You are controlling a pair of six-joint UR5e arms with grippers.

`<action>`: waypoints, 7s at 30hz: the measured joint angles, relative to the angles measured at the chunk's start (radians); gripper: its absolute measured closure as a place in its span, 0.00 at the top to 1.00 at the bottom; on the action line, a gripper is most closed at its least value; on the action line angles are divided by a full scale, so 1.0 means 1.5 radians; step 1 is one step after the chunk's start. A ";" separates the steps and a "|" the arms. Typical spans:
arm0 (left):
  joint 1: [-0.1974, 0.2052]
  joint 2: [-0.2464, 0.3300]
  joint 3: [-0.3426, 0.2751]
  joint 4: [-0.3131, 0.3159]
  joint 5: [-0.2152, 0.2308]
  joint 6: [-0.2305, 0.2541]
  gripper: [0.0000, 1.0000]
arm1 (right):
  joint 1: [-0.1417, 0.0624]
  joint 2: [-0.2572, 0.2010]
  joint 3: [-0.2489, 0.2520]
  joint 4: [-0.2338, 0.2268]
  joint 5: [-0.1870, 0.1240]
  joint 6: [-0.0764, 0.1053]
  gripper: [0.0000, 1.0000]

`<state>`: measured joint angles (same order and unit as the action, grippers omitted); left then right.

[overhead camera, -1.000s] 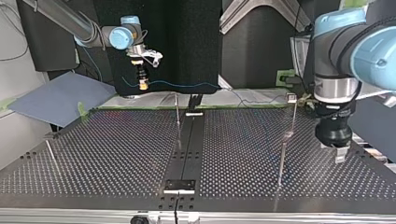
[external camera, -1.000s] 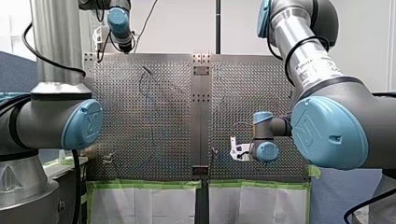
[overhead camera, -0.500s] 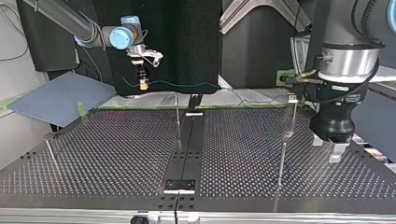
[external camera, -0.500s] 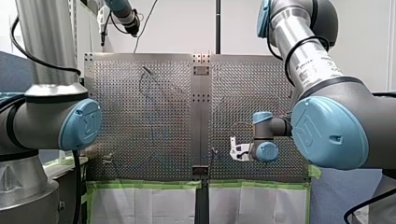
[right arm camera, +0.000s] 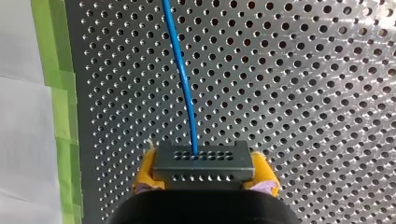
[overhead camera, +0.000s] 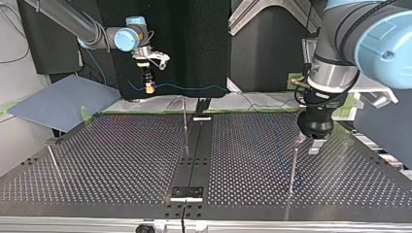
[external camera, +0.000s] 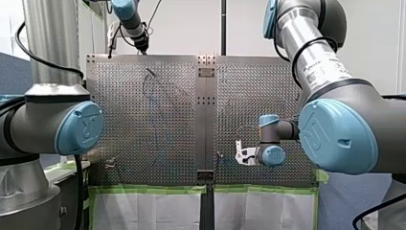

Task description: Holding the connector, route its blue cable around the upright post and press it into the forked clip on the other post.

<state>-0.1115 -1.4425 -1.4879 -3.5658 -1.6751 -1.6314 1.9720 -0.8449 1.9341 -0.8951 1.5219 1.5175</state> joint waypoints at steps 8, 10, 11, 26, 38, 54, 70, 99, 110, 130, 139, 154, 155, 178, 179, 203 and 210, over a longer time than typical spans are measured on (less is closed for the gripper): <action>-0.005 -0.005 0.000 0.007 -0.013 -0.001 0.98 | 0.001 0.000 0.000 0.000 0.000 0.000 0.00; -0.006 -0.005 0.000 0.008 -0.023 -0.001 0.98 | 0.001 0.000 0.000 0.000 0.000 0.000 0.00; -0.006 -0.005 0.000 0.008 -0.028 -0.001 0.98 | 0.001 0.000 0.000 0.000 0.000 0.000 0.00; -0.012 -0.013 -0.012 -0.005 -0.111 0.001 0.98 | 0.002 -0.001 0.000 0.005 0.000 0.000 0.00; -0.015 -0.016 -0.018 -0.005 -0.146 0.005 0.98 | 0.002 -0.001 0.000 0.009 0.000 -0.001 0.00; -0.026 -0.016 -0.018 0.000 -0.155 0.013 0.98 | 0.003 -0.002 0.000 0.010 0.000 -0.001 0.00; -0.103 -0.016 -0.019 0.064 -0.166 0.101 0.98 | 0.004 -0.002 -0.001 0.012 0.001 0.000 0.00; -0.188 -0.121 -0.137 0.237 -0.226 0.269 0.98 | 0.006 -0.002 0.000 0.008 -0.001 0.003 0.00; -0.131 -0.122 -0.137 0.299 -0.165 0.222 0.98 | 0.007 -0.002 -0.001 0.007 -0.007 0.003 0.00; -0.096 -0.122 -0.173 0.371 -0.059 0.111 0.98 | 0.006 -0.001 -0.001 0.006 -0.007 0.002 0.00; -0.093 -0.123 -0.184 0.387 -0.098 0.141 0.98 | 0.007 -0.001 0.000 0.006 -0.007 0.002 0.00; -0.089 -0.170 -0.190 0.411 -0.159 0.226 0.98 | 0.007 -0.001 0.000 0.007 -0.007 0.002 0.00; -0.087 -0.175 -0.189 0.410 -0.162 0.231 0.98 | 0.007 -0.001 0.000 0.006 -0.007 0.002 0.00; -0.077 -0.196 -0.181 0.453 -0.177 0.367 0.98 | 0.007 -0.001 0.000 0.004 -0.007 0.002 0.00; -0.076 -0.196 -0.181 0.456 -0.180 0.372 0.98 | 0.007 -0.001 0.000 0.004 -0.007 0.002 0.00; -0.081 -0.197 -0.181 0.535 -0.207 0.428 0.98 | 0.007 -0.001 0.000 0.001 -0.011 0.004 0.00; -0.083 -0.208 -0.180 0.553 -0.211 0.429 0.98 | 0.007 -0.001 -0.001 0.001 -0.011 0.004 0.00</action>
<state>-0.2358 -1.7549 -1.7581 -2.7364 -1.9911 -0.9882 1.9828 -0.8459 1.9333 -0.8940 1.5051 1.5236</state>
